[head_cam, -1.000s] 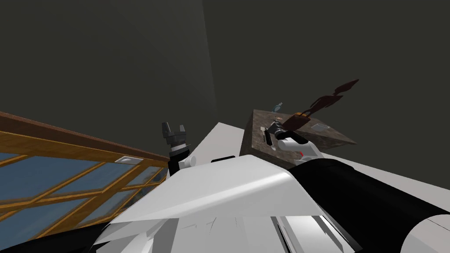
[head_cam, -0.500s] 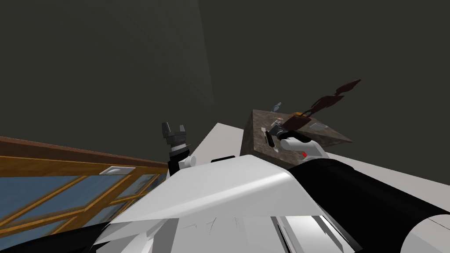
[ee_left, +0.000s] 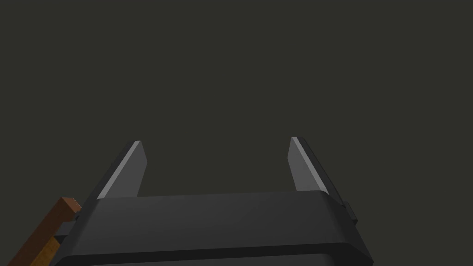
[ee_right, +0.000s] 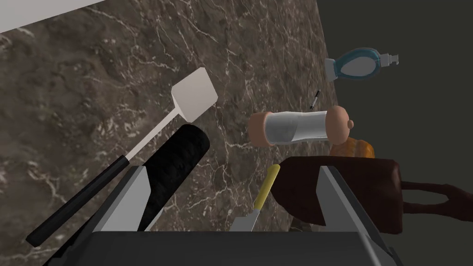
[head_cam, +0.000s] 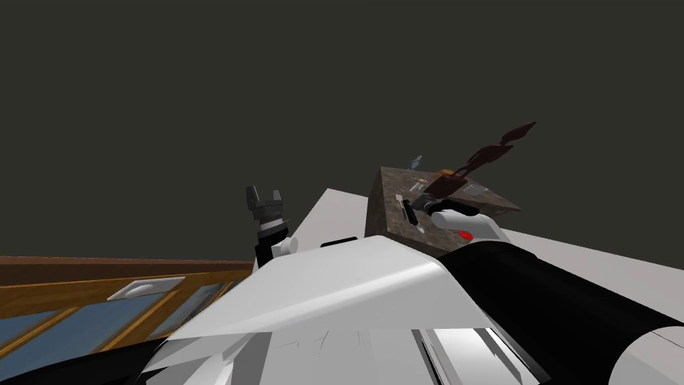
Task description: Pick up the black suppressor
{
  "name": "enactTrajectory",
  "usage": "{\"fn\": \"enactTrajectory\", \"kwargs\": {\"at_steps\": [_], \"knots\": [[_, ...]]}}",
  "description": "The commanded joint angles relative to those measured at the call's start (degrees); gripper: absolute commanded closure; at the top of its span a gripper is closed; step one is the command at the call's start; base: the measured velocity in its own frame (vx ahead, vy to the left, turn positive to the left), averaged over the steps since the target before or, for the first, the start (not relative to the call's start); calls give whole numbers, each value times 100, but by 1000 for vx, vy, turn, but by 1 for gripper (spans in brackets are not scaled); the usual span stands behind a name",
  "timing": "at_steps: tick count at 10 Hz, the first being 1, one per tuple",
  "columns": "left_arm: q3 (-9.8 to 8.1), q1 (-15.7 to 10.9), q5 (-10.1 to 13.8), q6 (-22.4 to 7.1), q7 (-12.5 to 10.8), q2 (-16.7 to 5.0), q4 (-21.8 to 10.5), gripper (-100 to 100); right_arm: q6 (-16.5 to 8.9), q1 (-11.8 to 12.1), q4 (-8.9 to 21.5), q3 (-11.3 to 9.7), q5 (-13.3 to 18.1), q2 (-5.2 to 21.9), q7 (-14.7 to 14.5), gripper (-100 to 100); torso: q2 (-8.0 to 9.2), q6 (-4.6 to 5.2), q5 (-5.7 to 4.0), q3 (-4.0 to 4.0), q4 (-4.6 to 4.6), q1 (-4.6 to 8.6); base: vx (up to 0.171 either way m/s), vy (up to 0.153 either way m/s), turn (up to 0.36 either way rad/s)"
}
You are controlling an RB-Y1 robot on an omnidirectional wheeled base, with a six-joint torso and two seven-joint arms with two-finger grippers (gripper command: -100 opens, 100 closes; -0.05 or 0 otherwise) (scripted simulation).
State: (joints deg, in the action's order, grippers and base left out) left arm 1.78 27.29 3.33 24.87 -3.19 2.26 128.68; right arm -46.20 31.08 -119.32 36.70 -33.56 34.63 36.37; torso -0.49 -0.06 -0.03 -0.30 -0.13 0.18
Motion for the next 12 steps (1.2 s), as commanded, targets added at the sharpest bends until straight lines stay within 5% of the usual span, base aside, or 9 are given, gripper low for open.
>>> {"fn": "enactTrajectory", "kwargs": {"at_steps": [1, 4, 9, 12], "knots": [[0, 0, 0, 0, 0, 0, 0, 0, -203, -12, 11, 27, -37, 39, 59, -100, 0, 0, 0, 0, 0, 0, 55, 22, 27], [0, 0, 0, 0, 0, 0, 0, 0, -744, 65, 219, 196, -432, 220, 583, -100, -2, 0, 0, -1, -1, 1, 123, 15, -158], [0, 0, 0, 0, 0, 0, 0, 0, -1409, 105, 322, 261, -627, 309, 883, -100, 0, -1, -1, 0, 0, 4, 91, 16, -73], [0, 0, 0, 0, 0, 0, 0, 0, -1952, 186, 524, 354, -1007, 480, 1401, -100, 1, -2, -2, 0, 0, 9, 116, -4, -144]]}}
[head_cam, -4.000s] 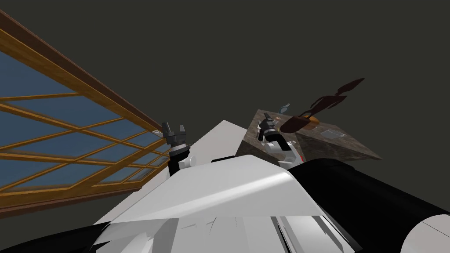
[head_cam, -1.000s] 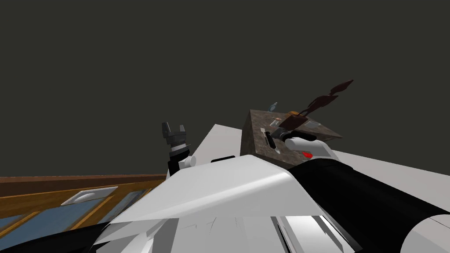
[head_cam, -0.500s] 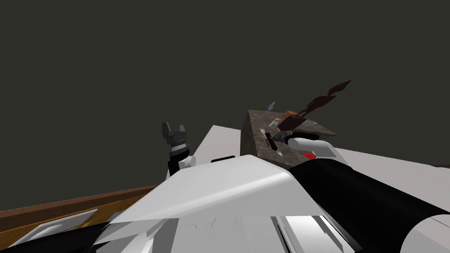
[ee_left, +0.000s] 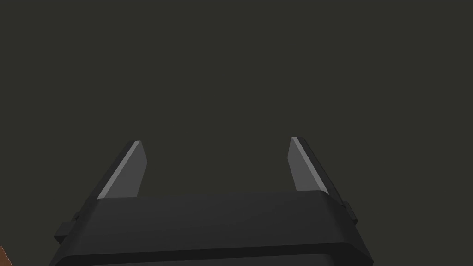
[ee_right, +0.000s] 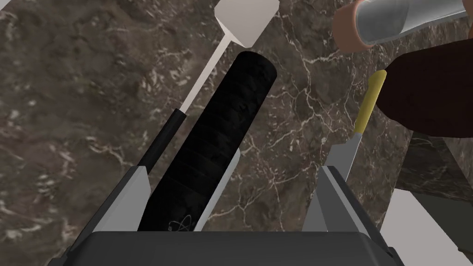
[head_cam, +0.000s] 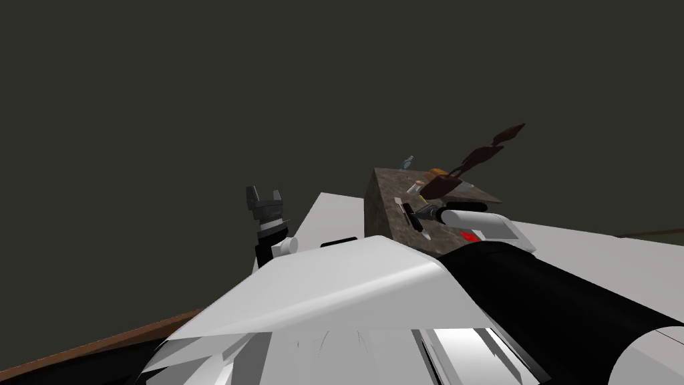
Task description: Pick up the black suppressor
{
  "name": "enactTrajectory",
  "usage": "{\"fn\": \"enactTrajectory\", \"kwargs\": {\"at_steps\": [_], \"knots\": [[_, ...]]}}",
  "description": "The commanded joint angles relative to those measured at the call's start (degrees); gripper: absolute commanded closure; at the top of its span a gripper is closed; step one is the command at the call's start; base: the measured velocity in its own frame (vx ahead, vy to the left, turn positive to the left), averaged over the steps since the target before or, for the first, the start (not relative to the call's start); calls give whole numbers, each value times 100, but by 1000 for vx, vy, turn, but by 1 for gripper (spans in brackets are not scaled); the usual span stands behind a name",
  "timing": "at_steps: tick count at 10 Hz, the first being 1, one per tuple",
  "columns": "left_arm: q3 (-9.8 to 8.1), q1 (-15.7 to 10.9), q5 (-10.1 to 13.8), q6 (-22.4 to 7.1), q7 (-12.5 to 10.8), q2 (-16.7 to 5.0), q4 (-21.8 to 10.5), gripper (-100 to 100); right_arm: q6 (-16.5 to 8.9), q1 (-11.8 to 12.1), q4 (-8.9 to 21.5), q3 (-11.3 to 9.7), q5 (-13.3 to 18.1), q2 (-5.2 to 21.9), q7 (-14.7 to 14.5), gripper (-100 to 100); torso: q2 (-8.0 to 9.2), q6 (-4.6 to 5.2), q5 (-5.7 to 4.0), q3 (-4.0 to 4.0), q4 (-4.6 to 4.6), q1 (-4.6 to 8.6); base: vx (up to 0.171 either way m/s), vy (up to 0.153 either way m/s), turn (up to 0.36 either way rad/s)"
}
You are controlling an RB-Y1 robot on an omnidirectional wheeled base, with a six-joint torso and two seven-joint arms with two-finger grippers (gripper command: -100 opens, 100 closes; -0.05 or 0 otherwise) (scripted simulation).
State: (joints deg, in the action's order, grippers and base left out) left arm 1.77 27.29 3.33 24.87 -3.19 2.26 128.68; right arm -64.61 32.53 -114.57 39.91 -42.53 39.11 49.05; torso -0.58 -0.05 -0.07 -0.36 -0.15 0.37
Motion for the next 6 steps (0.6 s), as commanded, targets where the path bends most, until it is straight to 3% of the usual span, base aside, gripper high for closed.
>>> {"fn": "enactTrajectory", "kwargs": {"at_steps": [1, 2, 3, 6], "knots": [[0, 0, 0, 0, 0, 0, 0, 0, -286, 42, 49, 33, -109, 32, 144, -100, 0, 0, 0, 0, 0, 0, 137, -13, -85], [0, -1, 0, 0, 0, 0, 0, 0, -464, 83, 146, 63, -291, 111, 398, -100, -1, -4, -1, -2, -1, -2, 149, 3, -183], [0, 0, 0, 0, 0, 0, 0, 0, -655, 83, 146, 63, -291, 111, 398, -100, -6, 0, 1, -4, -2, -7, 122, -3, -72], [0, -1, 0, 0, 0, 0, 0, 0, -1142, 167, 326, 94, -634, 247, 878, -100, 2, -5, -2, 0, -1, 5, 134, -27, -112]]}}
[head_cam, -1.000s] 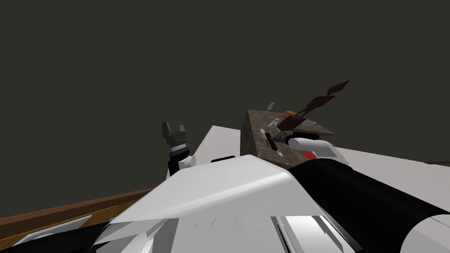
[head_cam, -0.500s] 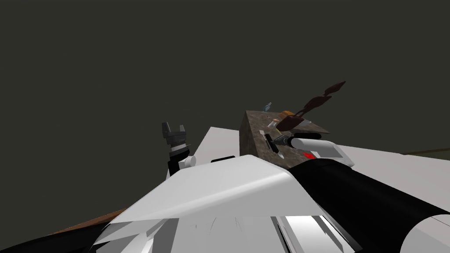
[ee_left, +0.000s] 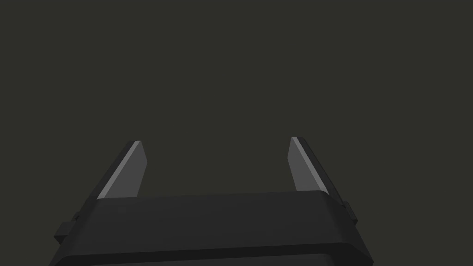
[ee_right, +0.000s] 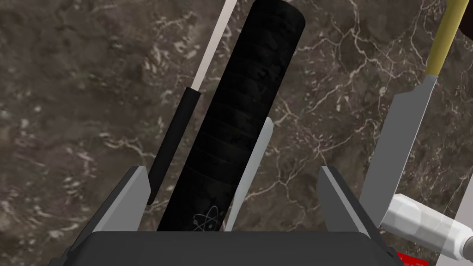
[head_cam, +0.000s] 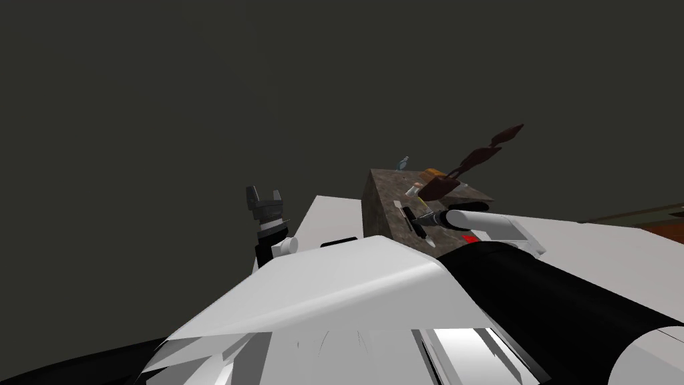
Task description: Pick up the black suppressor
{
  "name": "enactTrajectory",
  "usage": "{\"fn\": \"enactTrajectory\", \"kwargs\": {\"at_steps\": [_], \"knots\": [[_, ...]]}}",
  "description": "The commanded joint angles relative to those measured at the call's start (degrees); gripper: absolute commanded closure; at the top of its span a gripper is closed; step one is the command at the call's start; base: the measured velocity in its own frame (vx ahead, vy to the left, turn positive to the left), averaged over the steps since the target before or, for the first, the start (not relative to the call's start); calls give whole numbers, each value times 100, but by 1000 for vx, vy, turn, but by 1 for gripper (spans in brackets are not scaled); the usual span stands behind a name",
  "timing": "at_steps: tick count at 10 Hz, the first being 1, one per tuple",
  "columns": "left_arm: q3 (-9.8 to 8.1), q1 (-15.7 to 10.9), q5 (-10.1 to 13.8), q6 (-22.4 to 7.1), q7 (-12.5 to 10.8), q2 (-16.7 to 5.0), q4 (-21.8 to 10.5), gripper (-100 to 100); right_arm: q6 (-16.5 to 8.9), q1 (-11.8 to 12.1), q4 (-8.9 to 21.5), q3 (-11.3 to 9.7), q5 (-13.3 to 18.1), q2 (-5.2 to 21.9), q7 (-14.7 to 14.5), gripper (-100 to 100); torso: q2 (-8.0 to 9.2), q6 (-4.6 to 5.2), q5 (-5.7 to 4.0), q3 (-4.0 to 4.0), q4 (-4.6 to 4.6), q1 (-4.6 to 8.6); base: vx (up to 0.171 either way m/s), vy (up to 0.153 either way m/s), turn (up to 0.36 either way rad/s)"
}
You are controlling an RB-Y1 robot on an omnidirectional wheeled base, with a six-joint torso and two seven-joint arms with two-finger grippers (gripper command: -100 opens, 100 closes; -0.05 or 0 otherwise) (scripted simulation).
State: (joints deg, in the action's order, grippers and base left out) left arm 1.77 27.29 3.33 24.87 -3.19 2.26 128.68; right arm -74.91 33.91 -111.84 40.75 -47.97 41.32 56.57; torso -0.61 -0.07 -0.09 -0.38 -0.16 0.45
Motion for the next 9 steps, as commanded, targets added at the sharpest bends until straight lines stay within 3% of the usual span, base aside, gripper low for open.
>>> {"fn": "enactTrajectory", "kwargs": {"at_steps": [1, 2, 3, 4, 7, 9], "knots": [[0, 0, 0, 0, 0, 0, 0, 0, -286, 29, 52, 11, -90, 26, 126, -100, 0, 0, 0, 0, 0, 0, 125, -20, -79], [0, -1, 0, 0, 0, 0, 0, 0, -459, 71, 134, 14, -248, 85, 348, -100, 5, -3, 0, 2, 0, -3, 142, -17, -139], [0, 0, 0, 0, 0, 0, 0, 0, -587, 71, 134, 14, -248, 85, 348, -100, 1, 0, 1, 0, 0, -5, 109, -12, -61], [1, -1, 0, 0, 0, 0, 0, 0, -797, 111, 209, 11, -396, 140, 556, -100, 9, -4, 1, 4, 1, -5, 110, -34, -114], [0, -1, 0, 0, 0, 0, 0, 0, -1111, 150, 279, 3, -532, 191, 748, -100, 11, -2, 0, 6, 2, 0, 105, -24, -76], [0, -1, 0, 0, 0, 0, 0, 0, -1490, 220, 400, -24, -766, 278, 1079, -100, 13, -2, -2, 7, 2, 8, 136, -63, -136]]}}
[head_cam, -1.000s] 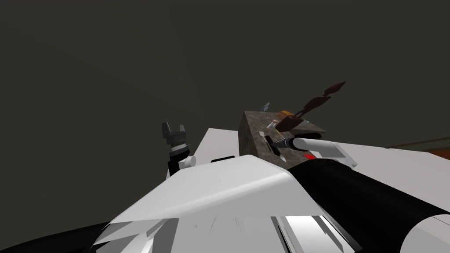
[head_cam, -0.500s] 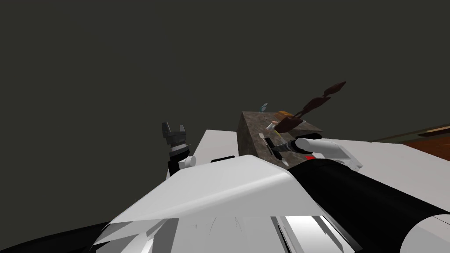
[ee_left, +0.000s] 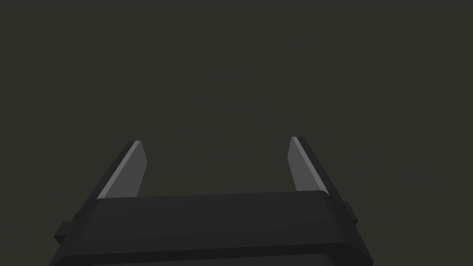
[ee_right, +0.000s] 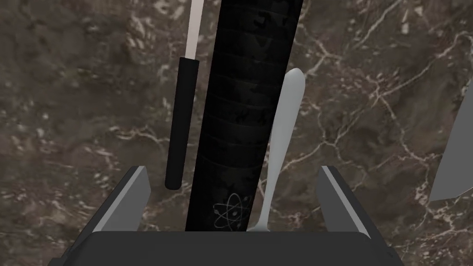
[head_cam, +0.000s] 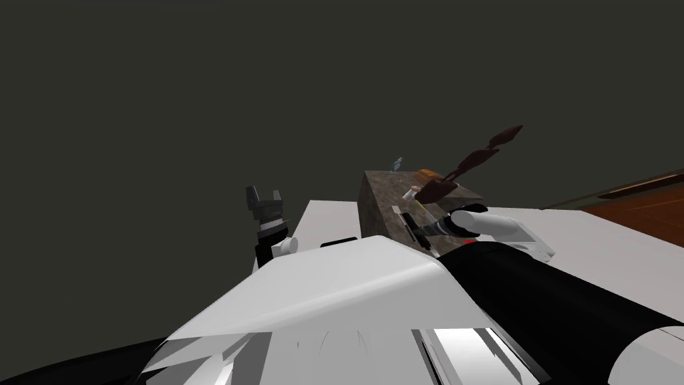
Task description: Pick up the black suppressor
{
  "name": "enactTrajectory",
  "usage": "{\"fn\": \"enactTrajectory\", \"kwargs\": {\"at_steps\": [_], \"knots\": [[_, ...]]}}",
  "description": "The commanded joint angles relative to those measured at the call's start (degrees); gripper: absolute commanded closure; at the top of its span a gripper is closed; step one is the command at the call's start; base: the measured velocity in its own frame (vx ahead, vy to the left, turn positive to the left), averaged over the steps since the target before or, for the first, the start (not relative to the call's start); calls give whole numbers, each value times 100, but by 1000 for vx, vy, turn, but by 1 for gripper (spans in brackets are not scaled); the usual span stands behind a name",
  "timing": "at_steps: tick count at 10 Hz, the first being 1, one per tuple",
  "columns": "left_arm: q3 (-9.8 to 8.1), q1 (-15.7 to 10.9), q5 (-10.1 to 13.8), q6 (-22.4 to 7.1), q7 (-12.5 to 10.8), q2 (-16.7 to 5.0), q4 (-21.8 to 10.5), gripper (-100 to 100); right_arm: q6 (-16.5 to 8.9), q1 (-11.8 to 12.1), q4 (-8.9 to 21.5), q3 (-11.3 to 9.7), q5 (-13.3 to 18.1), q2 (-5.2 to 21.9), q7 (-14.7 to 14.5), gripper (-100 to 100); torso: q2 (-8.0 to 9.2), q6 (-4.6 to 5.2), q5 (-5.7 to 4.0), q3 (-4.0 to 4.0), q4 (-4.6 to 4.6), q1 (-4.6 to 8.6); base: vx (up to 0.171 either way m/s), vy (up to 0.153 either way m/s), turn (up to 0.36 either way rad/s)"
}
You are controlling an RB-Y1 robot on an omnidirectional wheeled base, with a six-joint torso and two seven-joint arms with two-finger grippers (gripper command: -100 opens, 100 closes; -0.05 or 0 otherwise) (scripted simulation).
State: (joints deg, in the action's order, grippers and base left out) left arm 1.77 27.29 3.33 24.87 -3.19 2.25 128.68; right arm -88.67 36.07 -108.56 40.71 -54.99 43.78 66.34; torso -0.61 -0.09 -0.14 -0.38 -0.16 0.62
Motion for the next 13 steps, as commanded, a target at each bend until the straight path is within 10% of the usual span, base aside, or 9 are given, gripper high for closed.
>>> {"fn": "enactTrajectory", "kwargs": {"at_steps": [1, 7, 8, 9, 13], "knots": [[0, 0, 0, 0, 0, 0, 0, 0, -158, 5, 71, -20, -64, 31, 101, -100, 0, 0, 0, 0, 0, 0, 122, -33, -24], [1, -1, 0, 0, 0, 0, 0, 0, -676, 92, 268, -105, -372, 116, 512, -100, 20, -3, 2, 10, 4, -10, 102, -33, -58], [1, -2, 0, 0, 0, 1, 0, 0, -701, 93, 267, -107, -379, 117, 534, 0, 36, -4, 3, 19, 7, -16, 7, -3, 3], [1, -2, 0, 0, 0, 1, 0, 0, -691, -120, 452, -199, -260, 132, 749, -100, 48, -3, 4, 27, 10, -21, -112, -9, 293], [2, -5, 0, -1, 0, 1, -1, 0, -676, -545, 820, -383, -24, 161, 1183, -100, 126, -2, 5, 72, 28, -21, -188, -8, 247]]}}
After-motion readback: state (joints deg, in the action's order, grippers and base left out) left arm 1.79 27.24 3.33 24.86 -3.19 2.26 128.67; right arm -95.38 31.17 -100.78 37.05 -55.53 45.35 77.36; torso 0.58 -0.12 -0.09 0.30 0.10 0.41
